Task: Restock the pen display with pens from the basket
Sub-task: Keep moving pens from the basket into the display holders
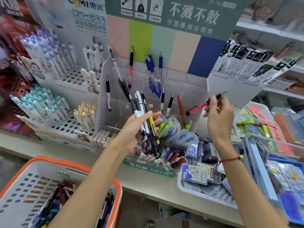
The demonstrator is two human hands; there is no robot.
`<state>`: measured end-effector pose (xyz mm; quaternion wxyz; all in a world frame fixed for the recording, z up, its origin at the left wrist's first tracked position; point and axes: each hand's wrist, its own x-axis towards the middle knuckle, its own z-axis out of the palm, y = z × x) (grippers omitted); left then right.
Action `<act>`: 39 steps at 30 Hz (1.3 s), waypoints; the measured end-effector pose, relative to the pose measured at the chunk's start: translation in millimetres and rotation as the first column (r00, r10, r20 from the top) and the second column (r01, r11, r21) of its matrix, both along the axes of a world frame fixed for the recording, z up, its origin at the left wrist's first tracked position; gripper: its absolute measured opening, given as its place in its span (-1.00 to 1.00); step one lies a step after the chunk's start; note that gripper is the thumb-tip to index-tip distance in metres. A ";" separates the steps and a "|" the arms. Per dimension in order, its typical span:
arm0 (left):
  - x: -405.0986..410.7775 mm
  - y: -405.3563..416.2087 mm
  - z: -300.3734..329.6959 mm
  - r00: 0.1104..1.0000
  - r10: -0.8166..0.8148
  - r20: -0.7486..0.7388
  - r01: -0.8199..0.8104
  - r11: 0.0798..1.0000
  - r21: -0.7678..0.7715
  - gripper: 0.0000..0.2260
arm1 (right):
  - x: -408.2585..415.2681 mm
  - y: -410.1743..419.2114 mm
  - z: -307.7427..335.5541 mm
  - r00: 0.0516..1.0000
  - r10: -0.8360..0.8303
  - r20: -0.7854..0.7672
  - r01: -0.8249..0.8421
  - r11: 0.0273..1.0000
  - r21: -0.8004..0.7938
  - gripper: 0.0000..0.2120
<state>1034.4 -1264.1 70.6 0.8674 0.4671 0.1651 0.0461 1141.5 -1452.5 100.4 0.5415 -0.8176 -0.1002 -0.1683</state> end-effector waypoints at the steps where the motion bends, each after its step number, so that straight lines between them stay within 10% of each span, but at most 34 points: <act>1: 1.0 -1.9 -0.7 1.000 -0.007 -0.002 0.007 1.000 -0.001 -0.75 | -1.0 0.0 1.2 1.000 0.013 0.005 -0.013 1.000 -0.006 -0.81; 20: -10.6 40.6 4.2 0.969 0.243 0.048 -0.240 0.969 -0.058 -0.73 | 3.8 157.3 44.8 0.953 0.299 0.041 -0.302 0.946 0.116 -0.86; 25: -17.6 53.3 2.1 0.971 0.237 0.040 -0.235 0.971 -0.040 -0.73 | 24.5 179.0 57.6 0.962 0.266 0.057 -0.252 0.952 -0.172 -0.76; 31: -22.7 62.7 0.5 0.987 0.146 0.071 -0.146 0.989 0.005 -0.72 | 28.2 212.9 74.8 0.929 0.350 0.123 -0.104 0.564 -0.819 -0.70; 35: -22.8 63.1 -2.3 0.991 0.113 0.071 -0.110 0.993 -0.037 -0.73 | 27.4 219.8 84.9 0.917 0.376 0.133 -0.049 0.437 -0.898 -0.69; 39: -22.7 62.1 -7.4 0.989 0.137 0.062 -0.129 0.985 -0.118 -0.73 | 13.2 199.4 84.8 0.924 0.368 0.101 -0.134 0.560 -0.817 -0.51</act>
